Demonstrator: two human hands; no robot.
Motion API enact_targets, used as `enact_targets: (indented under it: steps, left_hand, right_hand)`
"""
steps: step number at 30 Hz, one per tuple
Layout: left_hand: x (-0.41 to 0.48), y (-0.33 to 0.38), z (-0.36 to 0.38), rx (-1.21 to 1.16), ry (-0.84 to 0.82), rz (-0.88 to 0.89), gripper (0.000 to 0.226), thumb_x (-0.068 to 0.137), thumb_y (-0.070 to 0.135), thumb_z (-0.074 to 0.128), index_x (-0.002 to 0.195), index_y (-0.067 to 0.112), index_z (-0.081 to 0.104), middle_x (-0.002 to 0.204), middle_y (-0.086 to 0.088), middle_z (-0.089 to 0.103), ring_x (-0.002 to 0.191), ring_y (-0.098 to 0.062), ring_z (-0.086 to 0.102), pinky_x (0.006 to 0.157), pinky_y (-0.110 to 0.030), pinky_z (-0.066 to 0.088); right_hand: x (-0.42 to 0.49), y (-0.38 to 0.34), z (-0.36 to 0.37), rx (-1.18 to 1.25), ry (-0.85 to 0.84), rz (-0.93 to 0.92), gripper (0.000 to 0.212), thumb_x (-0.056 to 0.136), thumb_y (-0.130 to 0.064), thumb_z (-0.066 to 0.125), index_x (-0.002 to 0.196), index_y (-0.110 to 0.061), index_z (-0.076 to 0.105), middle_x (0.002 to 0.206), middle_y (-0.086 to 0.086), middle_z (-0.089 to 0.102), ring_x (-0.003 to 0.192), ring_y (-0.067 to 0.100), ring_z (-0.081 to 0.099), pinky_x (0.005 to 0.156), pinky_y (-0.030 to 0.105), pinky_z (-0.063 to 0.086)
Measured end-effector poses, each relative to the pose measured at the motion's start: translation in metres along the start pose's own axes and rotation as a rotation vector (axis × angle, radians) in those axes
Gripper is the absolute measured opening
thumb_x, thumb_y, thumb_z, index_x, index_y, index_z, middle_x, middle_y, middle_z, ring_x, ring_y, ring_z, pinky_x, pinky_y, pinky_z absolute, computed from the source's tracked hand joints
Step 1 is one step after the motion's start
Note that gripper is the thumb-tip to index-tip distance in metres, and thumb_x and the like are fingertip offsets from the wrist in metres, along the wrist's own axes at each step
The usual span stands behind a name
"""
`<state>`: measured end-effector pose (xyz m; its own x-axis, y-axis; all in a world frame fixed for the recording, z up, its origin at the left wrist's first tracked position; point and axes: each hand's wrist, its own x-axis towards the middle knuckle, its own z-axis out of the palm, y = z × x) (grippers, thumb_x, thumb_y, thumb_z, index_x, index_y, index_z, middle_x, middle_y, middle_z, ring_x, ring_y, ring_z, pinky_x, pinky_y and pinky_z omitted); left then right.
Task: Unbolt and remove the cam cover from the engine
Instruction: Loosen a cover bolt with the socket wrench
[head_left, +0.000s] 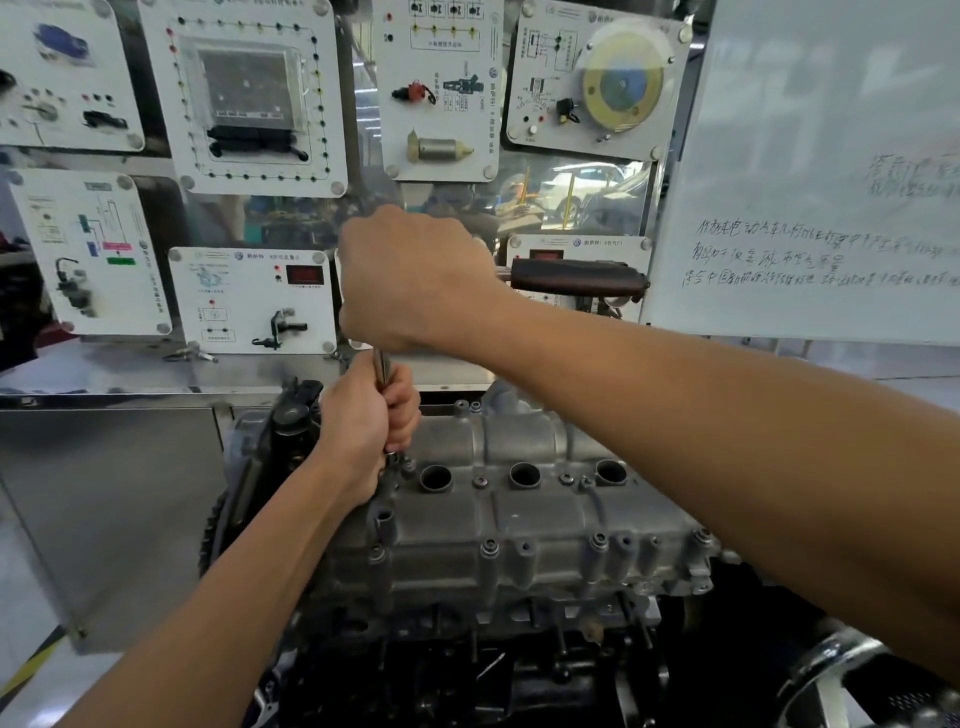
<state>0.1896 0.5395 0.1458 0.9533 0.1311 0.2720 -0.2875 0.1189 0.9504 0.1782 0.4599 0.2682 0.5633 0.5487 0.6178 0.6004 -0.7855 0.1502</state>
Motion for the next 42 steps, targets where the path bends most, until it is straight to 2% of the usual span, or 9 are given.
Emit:
enact_targets:
  steps: [8, 13, 17, 20, 24, 30, 33, 37, 42]
  left_hand:
    - [-0.009, -0.007, -0.001, 0.016, 0.017, 0.024, 0.058, 0.102, 0.022, 0.019, 0.044, 0.024, 0.027, 0.04, 0.004, 0.02, 0.037, -0.013, 0.014, 0.043, -0.026, 0.007]
    - [-0.015, -0.011, -0.003, -0.004, 0.044, 0.064, 0.058, 0.103, 0.017, 0.017, 0.046, 0.02, 0.029, 0.04, 0.005, 0.022, 0.037, -0.011, 0.016, 0.041, -0.025, 0.009]
    - [-0.023, -0.014, -0.014, -0.193, 0.064, 0.028, 0.047, 0.106, 0.022, 0.013, 0.061, 0.019, 0.026, 0.039, 0.009, 0.026, 0.036, -0.009, 0.016, 0.04, -0.024, 0.011]
    - [-0.028, -0.008, -0.015, -0.188, 0.076, 0.027, 0.048, 0.107, 0.028, 0.017, 0.062, 0.018, 0.027, 0.041, 0.009, 0.028, 0.036, -0.008, 0.022, 0.04, -0.026, 0.019]
    - [-0.012, 0.024, 0.012, -0.053, -0.05, 0.111, 0.057, 0.106, 0.029, 0.015, 0.051, 0.018, 0.027, 0.041, 0.005, 0.022, 0.04, -0.013, 0.016, 0.046, -0.034, 0.01]
    - [-0.006, 0.021, 0.066, -0.042, -0.266, 0.036, 0.061, 0.105, 0.033, 0.019, 0.045, 0.023, 0.029, 0.042, 0.003, 0.021, 0.041, -0.016, 0.017, 0.044, -0.028, 0.016]
    - [-0.006, 0.007, 0.067, 0.025, -0.278, -0.029, 0.063, 0.105, 0.032, 0.019, 0.044, 0.023, 0.031, 0.042, 0.002, 0.023, 0.042, -0.016, 0.018, 0.046, -0.029, 0.017]
    - [-0.003, 0.005, 0.067, 0.044, -0.228, -0.055, 0.061, 0.105, 0.029, 0.02, 0.045, 0.021, 0.031, 0.042, 0.002, 0.024, 0.042, -0.016, 0.019, 0.045, -0.03, 0.02]
    - [-0.002, 0.003, 0.066, 0.055, -0.2, -0.082, 0.063, 0.105, 0.031, 0.023, 0.044, 0.021, 0.032, 0.042, 0.0, 0.025, 0.04, -0.016, 0.02, 0.041, -0.026, 0.022]
  right_hand:
    - [-0.016, 0.002, -0.003, 0.021, 0.07, -0.098, 0.038, 0.076, -0.022, 0.056, 0.061, -0.026, 0.021, 0.063, -0.005, 0.034, 0.049, 0.017, 0.036, 0.046, 0.027, 0.027]
    - [-0.022, 0.003, -0.004, -0.047, 0.065, -0.218, 0.022, 0.079, -0.03, 0.052, 0.061, -0.022, 0.043, 0.06, -0.005, 0.042, 0.049, 0.016, 0.044, 0.045, 0.023, 0.025]
    - [-0.013, -0.023, -0.007, -0.107, 0.052, -0.428, 0.032, 0.083, -0.03, 0.049, 0.057, -0.022, 0.031, 0.061, -0.006, 0.037, 0.047, 0.013, 0.038, 0.045, 0.024, 0.021]
    - [-0.008, -0.023, -0.016, -0.098, -0.026, -0.467, 0.027, 0.087, -0.035, 0.052, 0.065, -0.024, 0.043, 0.069, -0.006, 0.044, 0.06, 0.018, 0.051, 0.048, 0.026, 0.025]
    - [-0.01, 0.007, -0.044, -0.089, 0.073, -0.333, 0.022, 0.089, -0.041, 0.056, 0.098, -0.023, 0.063, 0.091, -0.001, 0.057, 0.077, 0.022, 0.059, 0.055, 0.026, 0.036]
    - [-0.03, 0.046, -0.063, -0.153, -0.049, -0.052, 0.036, 0.087, -0.034, 0.061, 0.065, -0.024, 0.035, 0.07, -0.006, 0.037, 0.057, 0.016, 0.045, 0.049, 0.025, 0.029]
    - [-0.042, 0.056, -0.046, -0.1, -0.125, 0.028, 0.016, 0.086, -0.035, 0.061, 0.08, -0.022, 0.054, 0.078, -0.004, 0.048, 0.073, 0.025, 0.055, 0.058, 0.03, 0.04]
    - [-0.04, 0.059, -0.036, -0.081, -0.108, 0.072, 0.022, 0.085, -0.033, 0.059, 0.102, -0.019, 0.063, 0.09, 0.001, 0.053, 0.077, 0.029, 0.057, 0.064, 0.035, 0.046]
    - [-0.038, 0.063, -0.029, -0.068, -0.112, 0.087, 0.017, 0.086, -0.032, 0.059, 0.097, -0.02, 0.057, 0.078, -0.005, 0.041, 0.075, 0.028, 0.054, 0.05, 0.027, 0.029]
